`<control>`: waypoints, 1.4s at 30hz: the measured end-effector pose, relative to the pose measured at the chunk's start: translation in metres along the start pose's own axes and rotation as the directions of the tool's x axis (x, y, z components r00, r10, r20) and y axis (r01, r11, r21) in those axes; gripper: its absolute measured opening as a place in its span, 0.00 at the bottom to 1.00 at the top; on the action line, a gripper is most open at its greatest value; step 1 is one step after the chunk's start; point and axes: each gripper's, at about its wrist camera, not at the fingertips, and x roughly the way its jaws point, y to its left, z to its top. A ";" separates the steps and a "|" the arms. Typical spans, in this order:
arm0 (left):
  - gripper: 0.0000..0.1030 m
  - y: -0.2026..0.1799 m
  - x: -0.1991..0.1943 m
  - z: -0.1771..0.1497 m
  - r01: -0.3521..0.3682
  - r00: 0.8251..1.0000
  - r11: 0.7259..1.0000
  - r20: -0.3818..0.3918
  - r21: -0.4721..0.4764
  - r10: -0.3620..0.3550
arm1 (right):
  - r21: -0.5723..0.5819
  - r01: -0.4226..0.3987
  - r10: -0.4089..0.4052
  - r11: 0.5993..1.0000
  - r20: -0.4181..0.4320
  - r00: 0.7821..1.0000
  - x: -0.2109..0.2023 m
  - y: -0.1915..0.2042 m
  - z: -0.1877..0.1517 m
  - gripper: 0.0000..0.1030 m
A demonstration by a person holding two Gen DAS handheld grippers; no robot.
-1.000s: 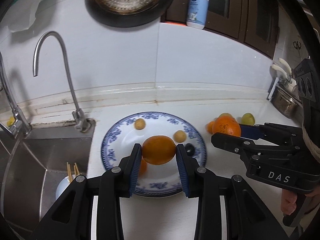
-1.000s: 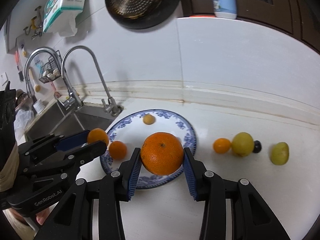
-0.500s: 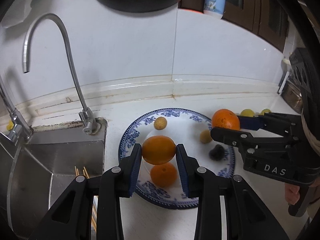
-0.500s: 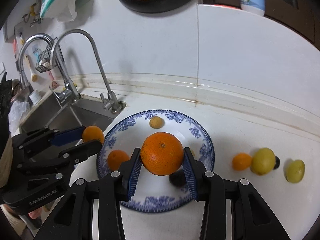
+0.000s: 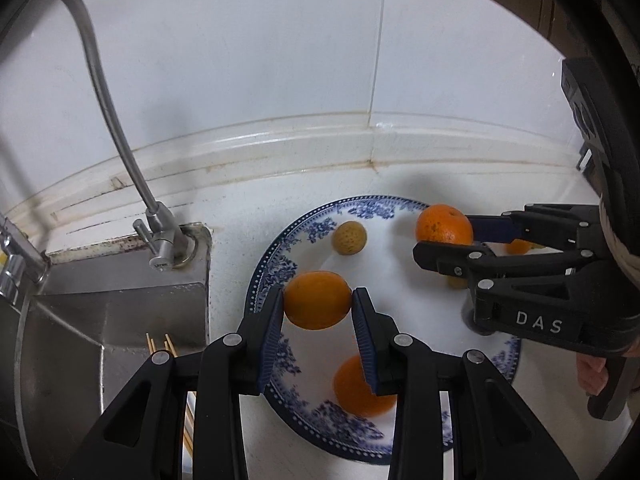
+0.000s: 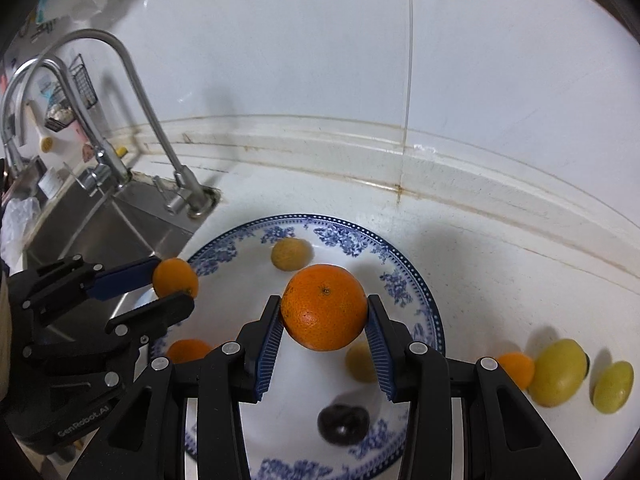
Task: Organize fruits
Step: 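Carry the orange and tangerine onto the plate and open both tools, then withdraw both open tools from the plate toward the remaining fruits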
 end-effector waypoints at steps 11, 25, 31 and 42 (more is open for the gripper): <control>0.34 0.000 0.016 -0.001 0.002 0.999 1.000 -0.035 0.011 -0.001 | 0.009 -0.011 0.011 1.000 -0.043 0.999 0.023 -0.006 0.004 0.41; 0.42 -0.003 -0.006 0.001 -0.030 0.999 1.000 0.013 0.006 0.029 | 0.009 -0.002 0.002 1.000 0.022 1.000 -0.003 -0.009 0.001 0.51; 0.51 -0.018 -0.038 -0.002 -0.029 0.996 1.000 0.081 -0.004 0.030 | 0.014 0.029 -0.030 0.999 0.101 0.994 -0.043 -0.010 -0.010 0.53; 0.65 -0.064 -0.089 -0.005 -0.040 0.976 0.999 0.214 0.034 0.032 | 0.076 0.108 -0.122 0.991 0.221 0.968 -0.118 -0.025 -0.047 0.65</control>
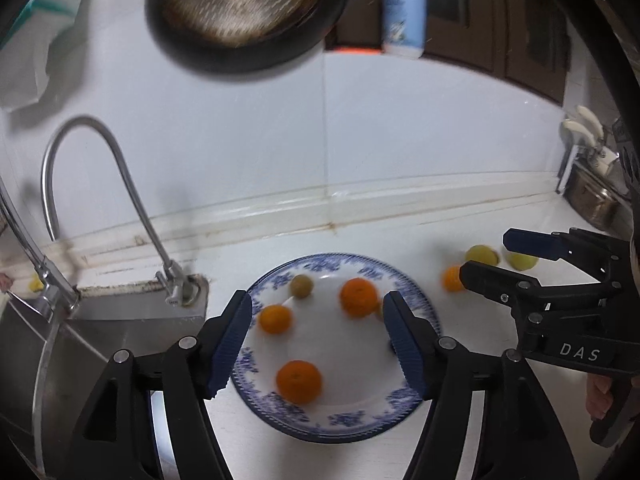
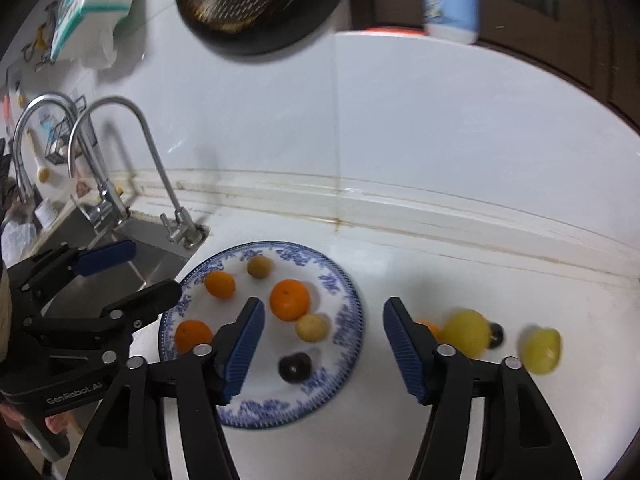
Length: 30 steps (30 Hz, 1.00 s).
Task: Organize fruits
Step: 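Withdraw both open tools from the plate toward the remaining fruits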
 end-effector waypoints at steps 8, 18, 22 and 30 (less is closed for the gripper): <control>0.69 -0.040 -0.022 0.005 0.059 0.997 0.998 0.049 0.033 -0.060 | 0.058 0.062 -0.066 0.996 0.058 0.996 -0.044 -0.029 -0.015 0.70; 0.72 -0.081 -0.018 0.010 0.096 0.994 0.992 0.049 0.086 -0.100 | 0.107 0.169 -0.178 0.980 0.081 0.981 -0.079 -0.071 -0.033 0.70; 0.72 -0.093 -0.006 0.010 0.107 0.993 0.988 0.027 0.112 -0.111 | 0.133 0.214 -0.225 0.968 0.067 0.972 -0.080 -0.090 -0.038 0.71; 0.72 -0.119 0.030 0.010 0.131 0.991 0.981 -0.058 0.142 -0.124 | 0.160 0.278 -0.281 0.947 -0.005 0.960 -0.066 -0.122 -0.042 0.71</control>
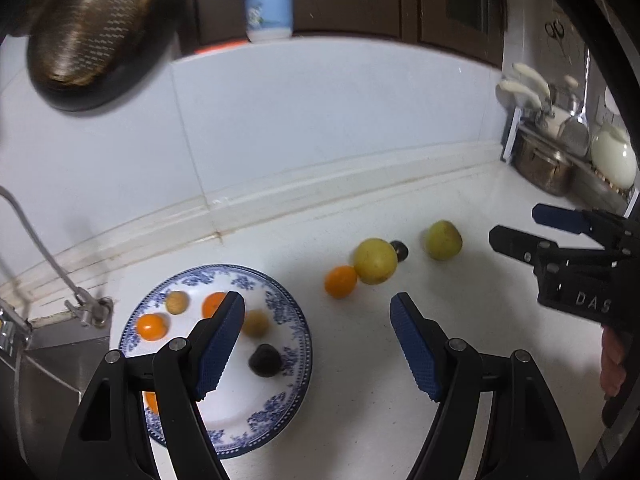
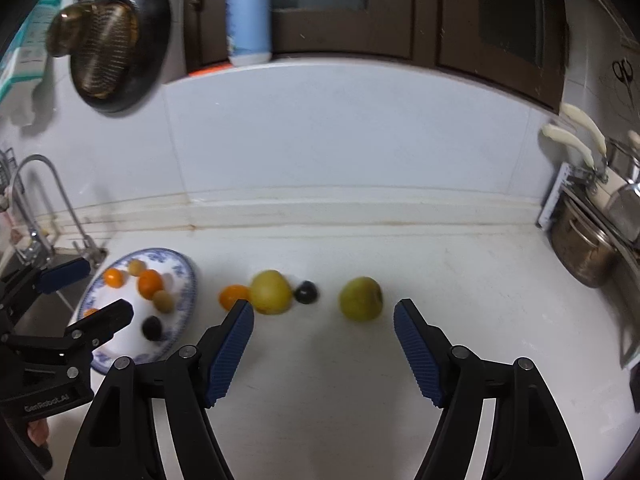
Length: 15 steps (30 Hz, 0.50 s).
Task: Organize fruits
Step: 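Withdraw both open tools from the plate toward the remaining fruits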
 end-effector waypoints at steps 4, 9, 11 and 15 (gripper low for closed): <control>0.72 -0.007 0.018 0.002 0.006 0.999 0.999 -0.032 0.032 -0.005 | 0.012 0.009 -0.009 1.000 -0.049 0.999 0.019 -0.011 0.000 0.71; 0.72 -0.012 0.039 0.004 0.024 0.998 0.996 -0.061 0.081 -0.019 | 0.007 0.012 -0.011 1.000 -0.106 0.994 0.041 -0.019 0.000 0.71; 0.72 -0.013 0.048 0.005 0.033 0.997 0.995 -0.077 0.092 -0.026 | 0.002 0.006 -0.006 1.000 -0.124 0.992 0.049 -0.020 0.000 0.71; 0.72 -0.015 0.068 0.007 0.045 0.992 0.992 -0.119 0.116 -0.031 | -0.011 0.007 -0.008 1.000 -0.163 0.987 0.067 -0.023 0.000 0.71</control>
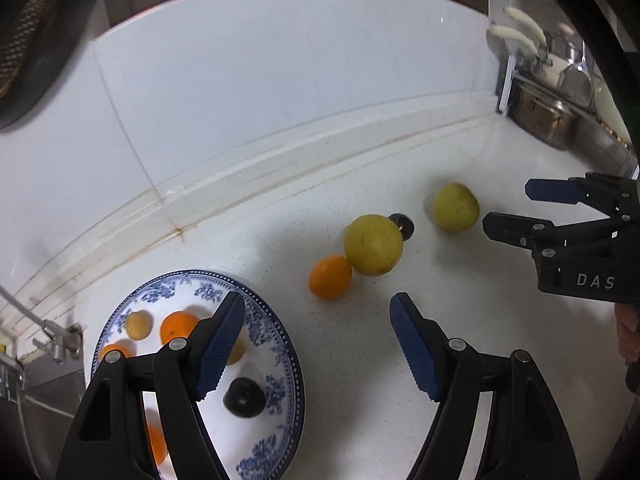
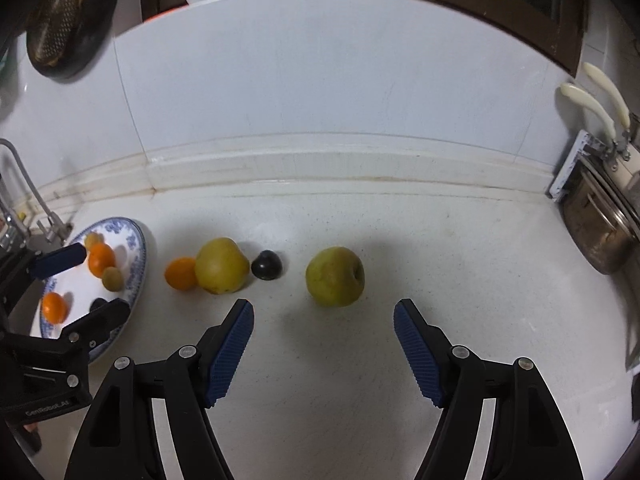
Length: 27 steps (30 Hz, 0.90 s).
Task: Organize fruits
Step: 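Withdraw both open tools from the plate toward the remaining fruits, then grasp a small orange with the left tool while the right tool grasps a green pear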
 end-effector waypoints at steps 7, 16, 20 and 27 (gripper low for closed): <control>0.72 0.000 0.028 0.001 -0.012 0.999 0.999 -0.051 0.048 0.015 | 0.006 -0.013 0.013 1.000 -0.055 0.998 0.025 -0.006 0.005 0.71; 0.70 -0.003 0.045 0.004 -0.008 0.997 0.995 -0.076 0.095 0.015 | -0.006 -0.010 0.010 1.000 -0.095 0.995 0.045 -0.012 0.009 0.71; 0.68 -0.008 0.051 0.006 -0.009 0.996 0.993 -0.085 0.118 0.019 | 0.002 -0.020 0.020 1.000 -0.104 0.994 0.051 -0.013 0.010 0.71; 0.56 -0.009 0.061 0.011 0.007 0.994 0.994 -0.108 0.109 0.004 | 0.006 -0.032 0.032 0.999 -0.108 0.994 0.060 -0.013 0.015 0.71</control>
